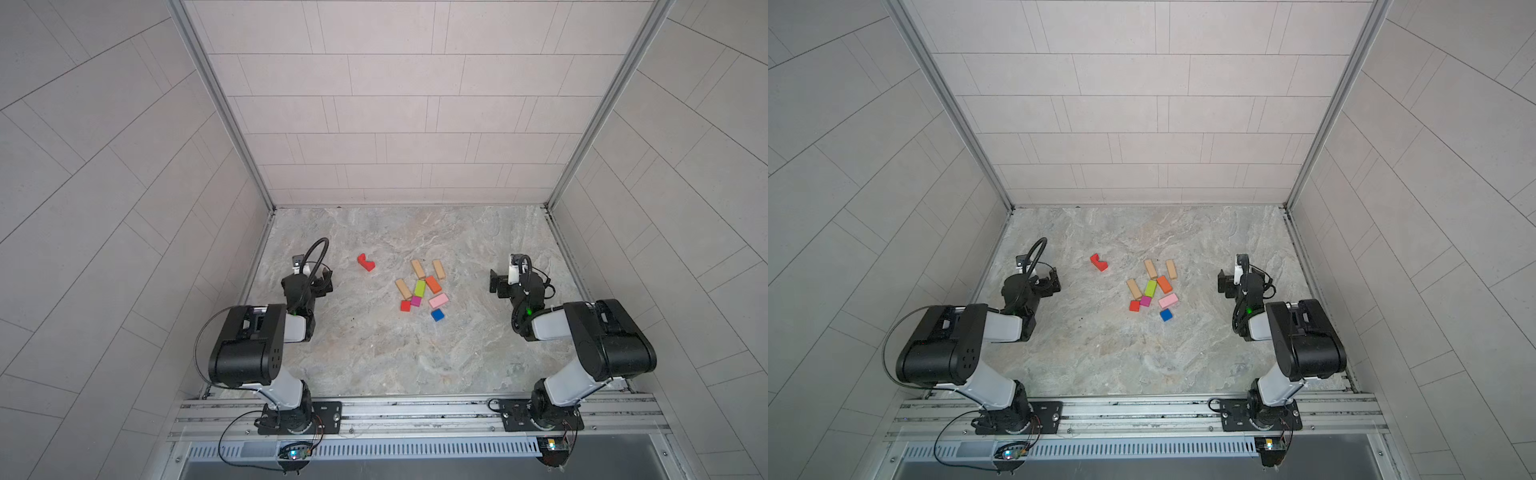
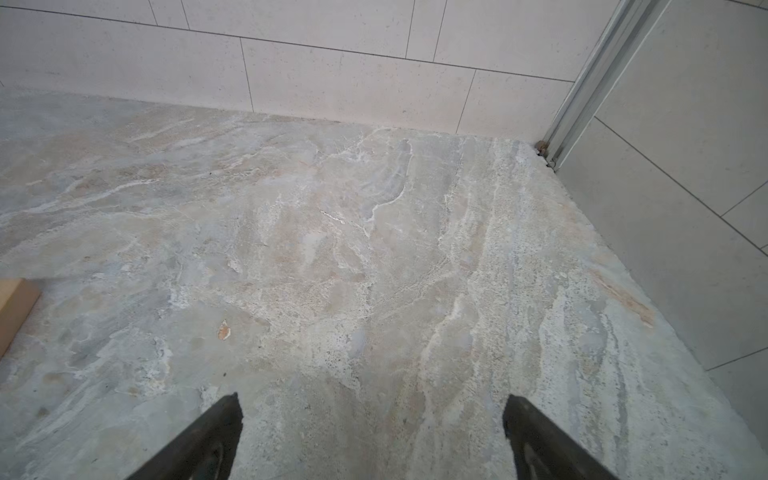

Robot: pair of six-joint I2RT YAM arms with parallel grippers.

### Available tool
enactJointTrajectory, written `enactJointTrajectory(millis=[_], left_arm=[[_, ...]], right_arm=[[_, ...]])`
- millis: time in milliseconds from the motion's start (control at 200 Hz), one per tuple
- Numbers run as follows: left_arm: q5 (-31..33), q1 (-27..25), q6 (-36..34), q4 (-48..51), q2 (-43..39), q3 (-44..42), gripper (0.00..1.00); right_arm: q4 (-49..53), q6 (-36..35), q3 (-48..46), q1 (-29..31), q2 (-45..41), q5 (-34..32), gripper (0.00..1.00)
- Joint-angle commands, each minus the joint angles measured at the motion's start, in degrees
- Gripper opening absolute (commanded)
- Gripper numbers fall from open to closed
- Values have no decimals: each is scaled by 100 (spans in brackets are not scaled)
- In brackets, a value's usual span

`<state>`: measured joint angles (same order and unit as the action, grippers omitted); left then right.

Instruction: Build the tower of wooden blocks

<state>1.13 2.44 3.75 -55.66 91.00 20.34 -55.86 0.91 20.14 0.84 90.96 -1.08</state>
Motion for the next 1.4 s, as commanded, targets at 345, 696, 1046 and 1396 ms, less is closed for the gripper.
enactJointTrajectory(millis=[345,696,1046,1396], left_arm=[[468,-15,142,-275,-54,-100,100],[-235,-59,-190,27,-25,93,100],[425,-208,-129,483,-292,236,100],[1032,-507,910,4695,-1870,2162,99]], right_arm=[[-3,-12,45,3,-66,7,99],[18,-13,54,2,-61,-15,99],[1659,-33,463,67,-1033,-13,99],[4231,1982,1489,186,-2322,-176,99]])
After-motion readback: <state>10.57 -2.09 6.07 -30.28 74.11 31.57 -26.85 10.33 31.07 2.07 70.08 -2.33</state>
